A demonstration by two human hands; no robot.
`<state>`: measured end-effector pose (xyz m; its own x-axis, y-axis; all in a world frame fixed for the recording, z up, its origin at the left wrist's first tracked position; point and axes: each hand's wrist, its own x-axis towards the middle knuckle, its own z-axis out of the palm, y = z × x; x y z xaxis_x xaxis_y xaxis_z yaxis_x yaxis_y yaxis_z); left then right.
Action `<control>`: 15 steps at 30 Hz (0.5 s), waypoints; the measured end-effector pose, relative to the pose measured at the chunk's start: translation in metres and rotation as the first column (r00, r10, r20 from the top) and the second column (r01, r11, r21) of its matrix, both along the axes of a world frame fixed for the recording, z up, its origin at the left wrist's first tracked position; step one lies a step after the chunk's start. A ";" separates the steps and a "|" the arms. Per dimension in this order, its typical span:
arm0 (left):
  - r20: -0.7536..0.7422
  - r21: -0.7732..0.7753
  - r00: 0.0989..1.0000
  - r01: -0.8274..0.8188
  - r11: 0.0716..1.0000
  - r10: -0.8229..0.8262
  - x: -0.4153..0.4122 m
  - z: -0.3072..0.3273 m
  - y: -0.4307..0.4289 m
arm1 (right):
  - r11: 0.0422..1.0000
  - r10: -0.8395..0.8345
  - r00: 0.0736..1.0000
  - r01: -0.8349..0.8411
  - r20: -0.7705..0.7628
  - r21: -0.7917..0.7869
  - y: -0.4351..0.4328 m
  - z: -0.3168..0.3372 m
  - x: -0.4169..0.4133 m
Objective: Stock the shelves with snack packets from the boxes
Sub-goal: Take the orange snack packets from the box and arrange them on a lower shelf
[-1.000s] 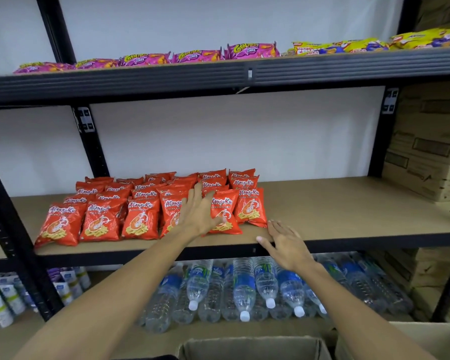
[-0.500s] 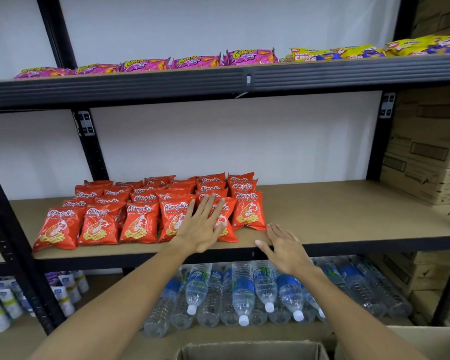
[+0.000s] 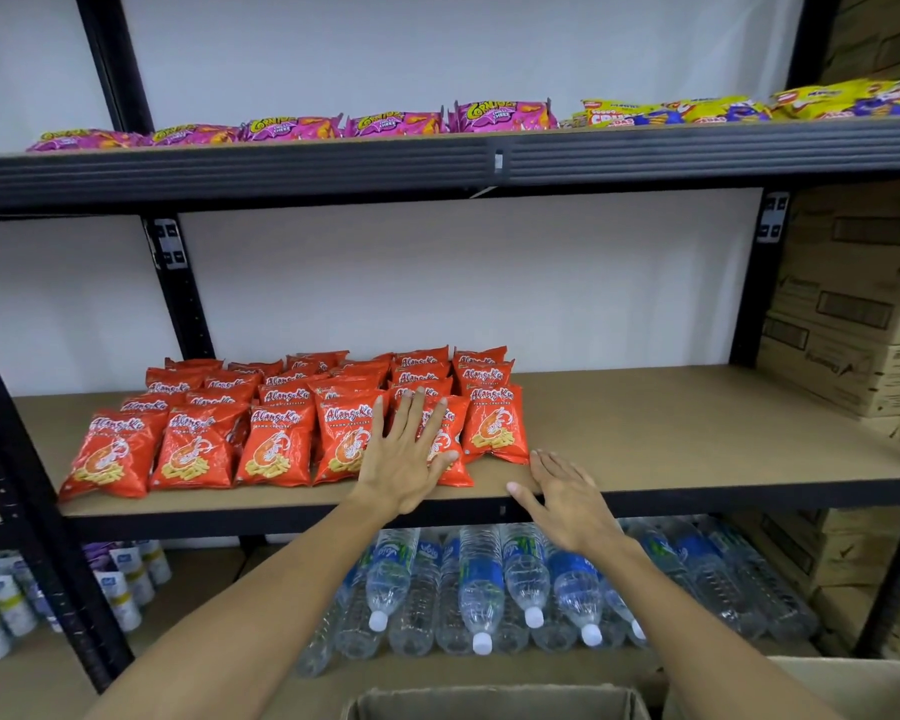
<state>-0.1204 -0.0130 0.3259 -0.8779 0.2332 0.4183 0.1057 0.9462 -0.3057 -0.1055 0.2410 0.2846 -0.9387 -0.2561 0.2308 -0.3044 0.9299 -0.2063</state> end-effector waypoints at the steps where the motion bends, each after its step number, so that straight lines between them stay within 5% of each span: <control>1: -0.002 0.006 1.000 0.004 1.000 -0.004 0.001 0.000 0.000 | 1.000 0.000 1.000 0.000 0.003 -0.001 0.000 0.000 0.000; 9: -0.057 0.082 0.997 0.066 0.994 -0.061 0.006 0.005 0.011 | 1.000 0.007 0.999 -0.006 0.033 -0.024 0.000 0.005 0.004; 15: -0.197 0.053 0.948 0.266 0.962 -0.251 0.004 0.027 0.063 | 0.977 0.008 0.999 0.000 0.037 -0.214 0.018 0.022 0.011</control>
<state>-0.1162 0.0496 0.3533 -0.6964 0.4019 0.5945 0.2981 0.9156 -0.2698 -0.0944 0.2594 0.3066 -0.9468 -0.2078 0.2457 -0.2960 0.8618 -0.4120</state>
